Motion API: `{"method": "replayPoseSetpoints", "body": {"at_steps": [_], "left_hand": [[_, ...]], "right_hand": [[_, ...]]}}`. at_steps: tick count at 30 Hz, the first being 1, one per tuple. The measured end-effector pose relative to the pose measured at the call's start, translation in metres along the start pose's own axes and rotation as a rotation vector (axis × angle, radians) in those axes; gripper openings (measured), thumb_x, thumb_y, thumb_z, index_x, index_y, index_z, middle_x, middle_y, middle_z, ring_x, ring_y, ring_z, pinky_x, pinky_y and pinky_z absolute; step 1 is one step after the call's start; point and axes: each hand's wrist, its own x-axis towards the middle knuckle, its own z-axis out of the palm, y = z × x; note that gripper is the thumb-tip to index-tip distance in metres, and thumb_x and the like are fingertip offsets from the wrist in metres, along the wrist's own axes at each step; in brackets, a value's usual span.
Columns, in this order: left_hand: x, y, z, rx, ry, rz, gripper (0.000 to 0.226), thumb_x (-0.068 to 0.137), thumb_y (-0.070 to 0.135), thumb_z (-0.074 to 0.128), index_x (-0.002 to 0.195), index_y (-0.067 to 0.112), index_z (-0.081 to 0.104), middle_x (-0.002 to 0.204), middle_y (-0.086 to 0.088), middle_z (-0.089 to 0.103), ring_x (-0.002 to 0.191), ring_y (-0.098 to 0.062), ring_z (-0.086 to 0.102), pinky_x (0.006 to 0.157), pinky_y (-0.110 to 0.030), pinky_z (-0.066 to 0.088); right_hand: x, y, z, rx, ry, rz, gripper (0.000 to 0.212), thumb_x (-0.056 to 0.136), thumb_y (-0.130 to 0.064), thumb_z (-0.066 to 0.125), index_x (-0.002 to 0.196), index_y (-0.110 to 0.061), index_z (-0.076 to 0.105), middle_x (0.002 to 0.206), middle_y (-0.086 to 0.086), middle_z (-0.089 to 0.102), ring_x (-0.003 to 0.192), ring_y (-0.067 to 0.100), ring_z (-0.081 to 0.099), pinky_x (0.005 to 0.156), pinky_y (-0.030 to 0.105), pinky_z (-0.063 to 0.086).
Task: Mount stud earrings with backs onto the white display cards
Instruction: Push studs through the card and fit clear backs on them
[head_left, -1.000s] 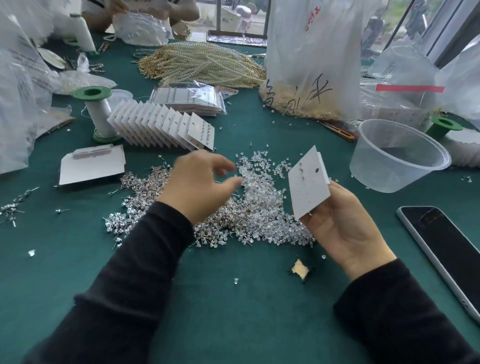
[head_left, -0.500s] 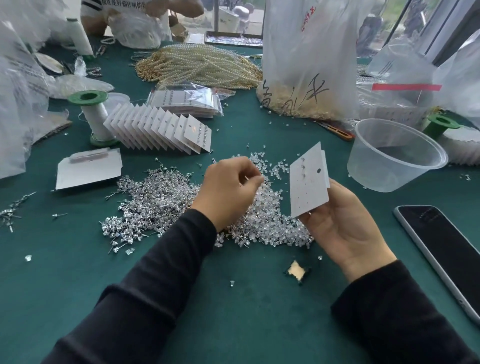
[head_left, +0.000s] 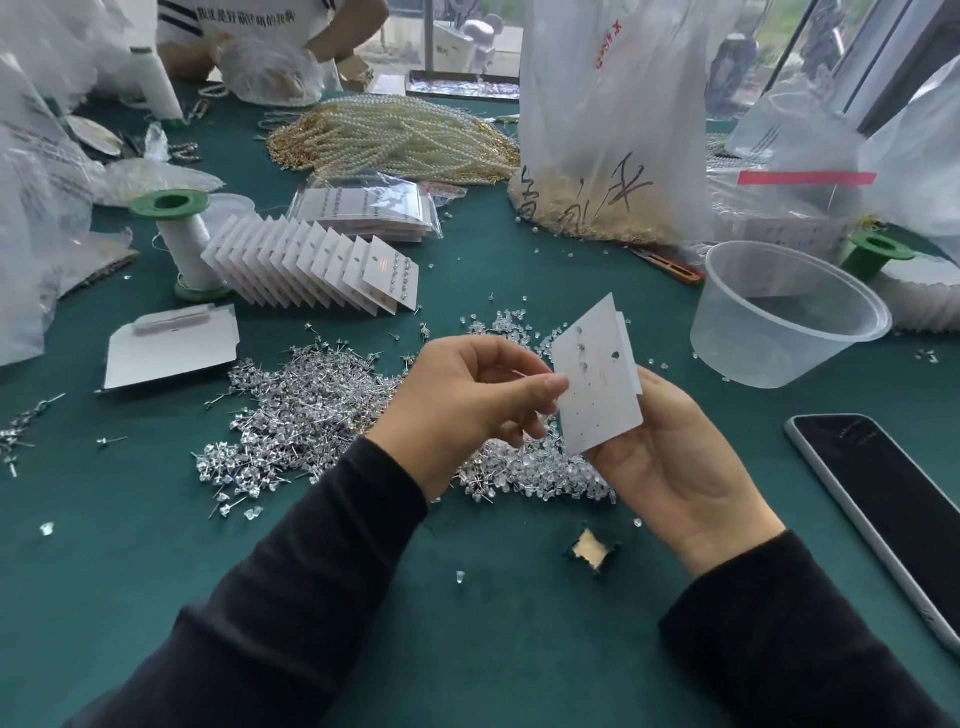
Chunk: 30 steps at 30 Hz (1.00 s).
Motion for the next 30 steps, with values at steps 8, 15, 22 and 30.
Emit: {"method": "replayPoseSetpoints", "body": {"at_steps": [8,15,22,30], "left_hand": [[-0.002,-0.002,0.009,0.132,0.097,0.120,0.014,0.077,0.003,0.068,0.068,0.007,0.058,0.047,0.001,0.063,0.036,-0.009,0.052,0.037,-0.016,0.039],[-0.002,-0.002,0.014,0.203,0.136,0.167,0.017,0.078,0.003,0.067,0.067,0.010,0.056,0.048,0.002,0.061,0.036,-0.008,0.052,0.037,-0.014,0.039],[-0.002,-0.006,0.018,0.395,0.212,0.283,0.015,0.077,0.013,0.070,0.069,0.015,0.057,0.052,-0.001,0.061,0.048,-0.015,0.056,0.053,-0.031,0.050],[-0.003,0.007,0.008,0.243,0.274,0.248,0.014,0.075,0.021,0.071,0.070,0.018,0.059,0.043,0.003,0.058,0.037,-0.010,0.047,0.042,-0.016,0.037]], "right_hand": [[0.000,0.005,0.006,-0.008,-0.072,-0.003,0.046,0.073,-0.011,0.058,0.113,0.011,0.053,0.079,0.013,0.060,0.071,0.022,0.057,0.070,0.034,0.047],[-0.002,0.006,0.009,0.000,-0.043,-0.014,0.053,0.068,-0.013,0.061,0.112,0.014,0.053,0.075,0.013,0.061,0.063,0.021,0.059,0.057,0.027,0.051],[-0.001,0.011,0.011,0.074,-0.017,0.044,0.046,0.068,-0.015,0.062,0.107,0.008,0.060,0.096,0.020,0.066,0.078,0.023,0.063,0.063,0.029,0.057],[-0.001,0.013,0.013,0.290,-0.108,0.212,0.026,0.073,-0.014,0.056,0.091,-0.007,0.074,0.094,0.009,0.071,0.080,0.017,0.067,0.067,0.028,0.057]]}}
